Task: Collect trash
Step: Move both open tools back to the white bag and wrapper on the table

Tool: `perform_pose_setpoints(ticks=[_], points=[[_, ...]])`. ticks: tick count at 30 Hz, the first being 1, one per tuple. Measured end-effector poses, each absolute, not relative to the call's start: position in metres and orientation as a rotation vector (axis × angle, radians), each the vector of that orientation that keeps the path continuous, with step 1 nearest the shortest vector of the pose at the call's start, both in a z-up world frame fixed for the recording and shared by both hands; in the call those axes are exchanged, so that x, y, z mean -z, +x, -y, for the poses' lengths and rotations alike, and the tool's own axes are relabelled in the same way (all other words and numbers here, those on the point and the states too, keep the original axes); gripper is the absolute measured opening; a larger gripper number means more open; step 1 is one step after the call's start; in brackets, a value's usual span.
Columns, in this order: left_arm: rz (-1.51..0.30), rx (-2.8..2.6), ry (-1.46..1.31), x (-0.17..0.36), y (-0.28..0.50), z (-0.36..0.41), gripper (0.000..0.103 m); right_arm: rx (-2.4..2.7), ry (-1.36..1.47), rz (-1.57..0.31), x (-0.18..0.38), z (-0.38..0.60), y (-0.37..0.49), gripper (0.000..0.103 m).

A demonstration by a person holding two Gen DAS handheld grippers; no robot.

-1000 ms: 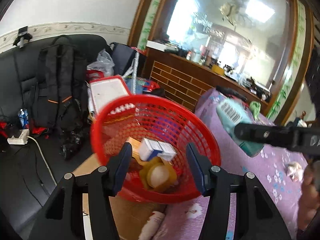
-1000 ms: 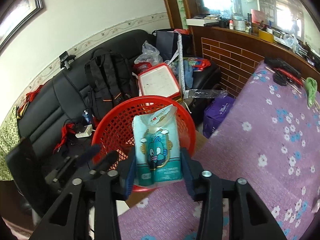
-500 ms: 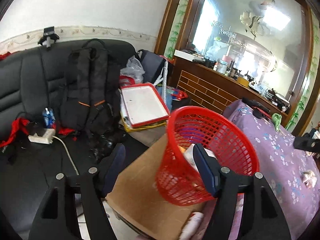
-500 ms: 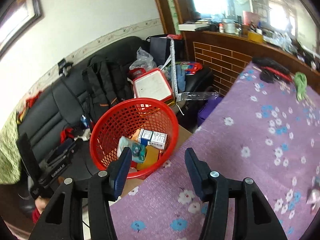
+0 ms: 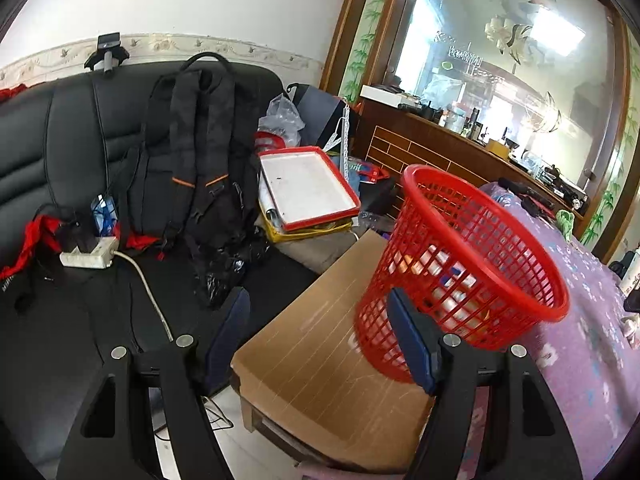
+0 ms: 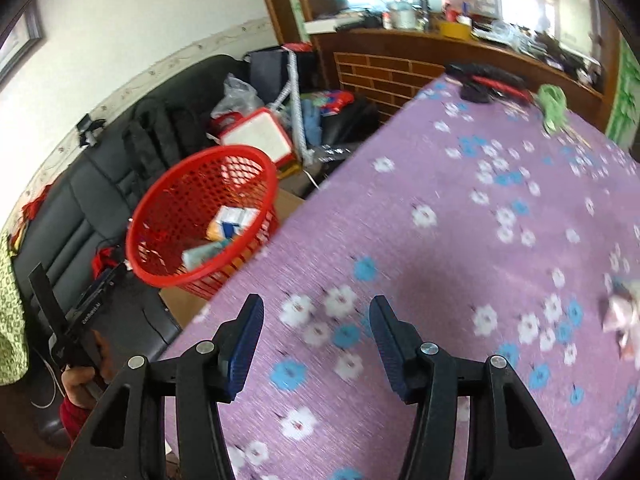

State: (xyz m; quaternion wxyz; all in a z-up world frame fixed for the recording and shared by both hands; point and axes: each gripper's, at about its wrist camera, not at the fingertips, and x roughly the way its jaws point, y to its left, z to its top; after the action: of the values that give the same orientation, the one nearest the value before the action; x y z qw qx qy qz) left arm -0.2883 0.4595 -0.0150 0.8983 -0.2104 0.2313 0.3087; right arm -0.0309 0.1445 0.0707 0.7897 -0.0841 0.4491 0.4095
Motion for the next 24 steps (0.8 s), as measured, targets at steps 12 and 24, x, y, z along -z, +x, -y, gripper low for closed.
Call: perform_pose_setpoints(ticks=[12,24], points=[[-0.47,-0.53,-0.372,-0.012,-0.275,-0.427,0.07,-0.783,-0.079,-0.972,-0.07,-0.077,-0.017,0.059],[-0.473,-0.303,-0.218,-0.082,-0.225,-0.314,0.076,-0.57,0.101,-0.894,-0.085,0.089,0.0,0.059]])
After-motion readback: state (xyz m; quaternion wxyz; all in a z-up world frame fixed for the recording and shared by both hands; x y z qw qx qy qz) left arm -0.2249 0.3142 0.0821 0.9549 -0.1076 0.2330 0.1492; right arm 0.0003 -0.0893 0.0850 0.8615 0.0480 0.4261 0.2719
